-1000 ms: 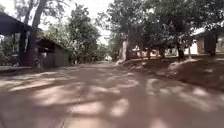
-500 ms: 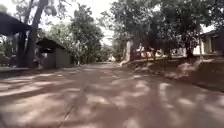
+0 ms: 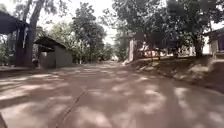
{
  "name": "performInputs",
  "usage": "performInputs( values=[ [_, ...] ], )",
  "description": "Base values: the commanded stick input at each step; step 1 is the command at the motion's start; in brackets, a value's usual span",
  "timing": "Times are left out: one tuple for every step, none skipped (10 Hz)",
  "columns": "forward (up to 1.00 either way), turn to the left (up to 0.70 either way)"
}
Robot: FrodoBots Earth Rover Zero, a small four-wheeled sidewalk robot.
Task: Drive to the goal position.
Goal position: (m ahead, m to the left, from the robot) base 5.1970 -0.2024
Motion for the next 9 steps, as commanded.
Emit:
performInputs(
  values=[
    [1.0, 0.0],
    [1.0, 0.0],
    [1.0, 0.0],
    [1.0, 0.0],
    [1.0, 0.0],
    [1.0, 0.0],
    [1.0, 0.0],
    [1.0, 0.0],
    [1.0, 0.0]
  ],
)
